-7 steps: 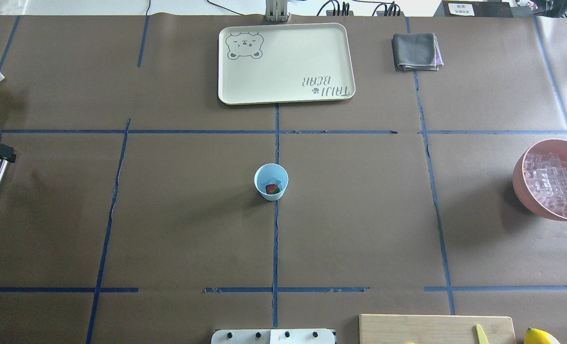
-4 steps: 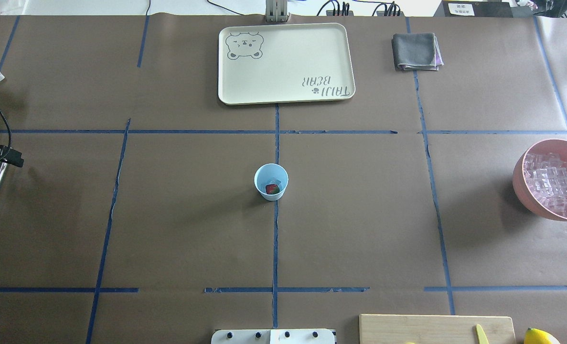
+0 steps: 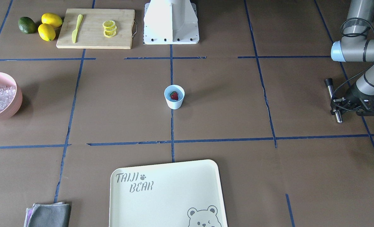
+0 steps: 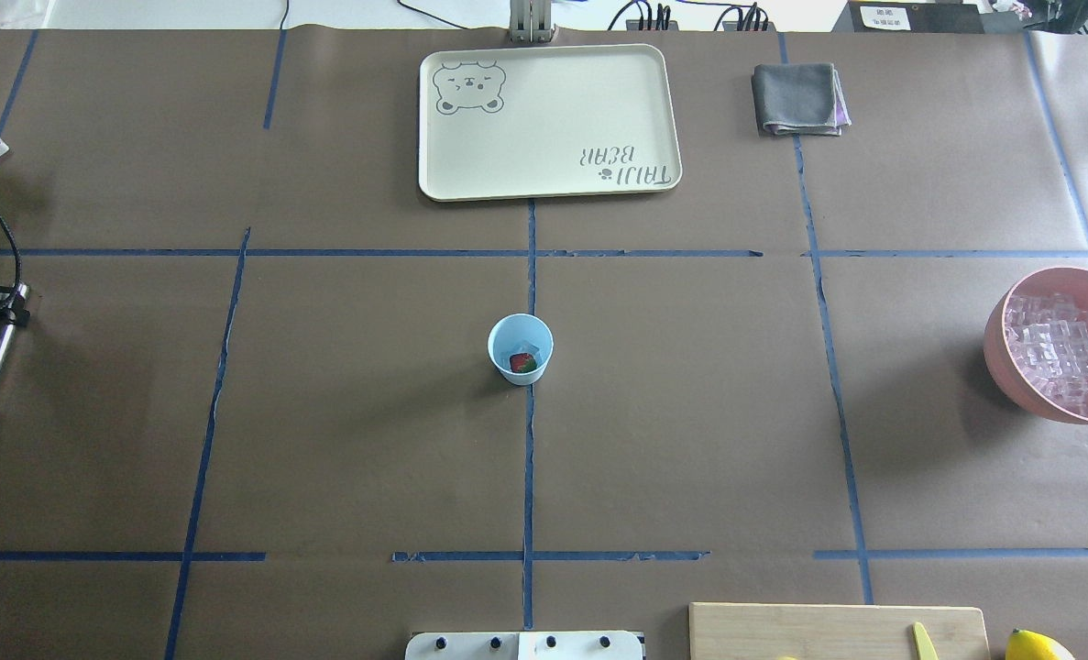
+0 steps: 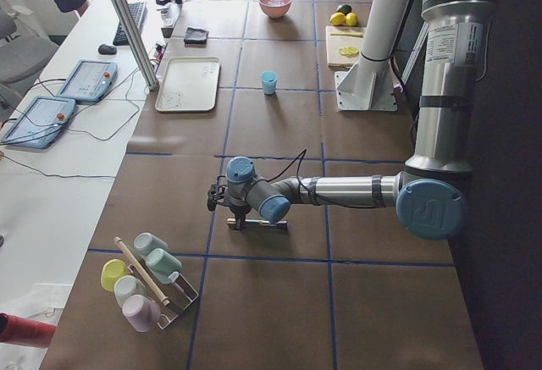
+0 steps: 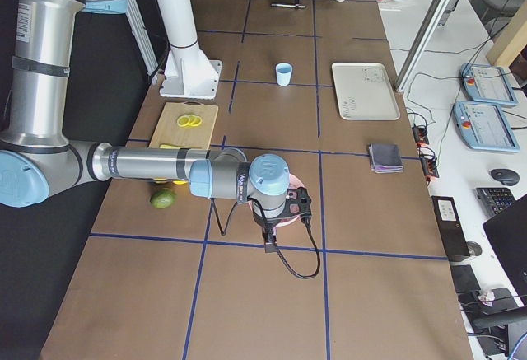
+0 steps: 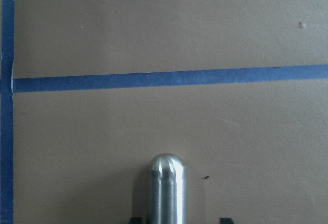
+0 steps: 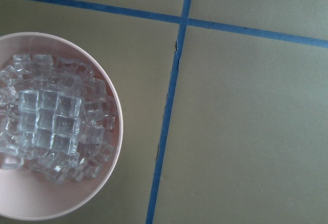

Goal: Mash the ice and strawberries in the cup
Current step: 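Grasp the steel muddler upright with the left gripper, then lift the muddler with the left gripper and carry it over the cup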

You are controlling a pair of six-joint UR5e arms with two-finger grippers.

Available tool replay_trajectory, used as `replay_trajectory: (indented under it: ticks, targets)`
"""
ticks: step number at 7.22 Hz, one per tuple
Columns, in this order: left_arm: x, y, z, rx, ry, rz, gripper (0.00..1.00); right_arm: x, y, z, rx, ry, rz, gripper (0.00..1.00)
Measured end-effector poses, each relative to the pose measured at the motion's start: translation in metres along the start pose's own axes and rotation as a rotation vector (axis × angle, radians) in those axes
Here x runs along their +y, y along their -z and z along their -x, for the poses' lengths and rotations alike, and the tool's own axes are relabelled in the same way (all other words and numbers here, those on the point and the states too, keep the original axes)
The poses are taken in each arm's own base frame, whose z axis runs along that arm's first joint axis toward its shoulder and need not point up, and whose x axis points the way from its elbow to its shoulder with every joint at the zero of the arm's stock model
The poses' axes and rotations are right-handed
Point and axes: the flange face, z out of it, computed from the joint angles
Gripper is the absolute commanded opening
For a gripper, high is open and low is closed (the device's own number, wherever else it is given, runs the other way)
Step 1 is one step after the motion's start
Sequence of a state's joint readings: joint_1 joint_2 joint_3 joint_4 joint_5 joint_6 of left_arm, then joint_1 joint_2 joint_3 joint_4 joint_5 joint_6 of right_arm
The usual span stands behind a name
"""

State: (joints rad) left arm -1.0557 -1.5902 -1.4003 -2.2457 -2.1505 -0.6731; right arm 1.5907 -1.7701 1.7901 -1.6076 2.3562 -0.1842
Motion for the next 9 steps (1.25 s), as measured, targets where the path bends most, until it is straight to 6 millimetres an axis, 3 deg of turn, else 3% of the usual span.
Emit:
replay_trajectory:
  ticks: [2,4,6,9]
  targets:
    - [-0.006,0.009,-0.011,0.018,-0.013,-0.014,0.0,0.0,0.0,0.0,0.0,0.001,-0.001,1.0]
    - [-0.038,0.043,-0.044,0.067,-0.105,-0.107,0.02,0.0,0.0,0.0,0.0,0.0,0.0,1.0]
    - [-0.085,0.1,-0.1,0.146,-0.408,-0.322,0.0,0.0,0.0,0.0,0.001,-0.003,0.0,1.0]
    - [-0.125,0.17,-0.181,0.28,-0.496,-0.536,0.0,0.001,-0.001,-0.001,0.001,-0.007,0.002,1.0]
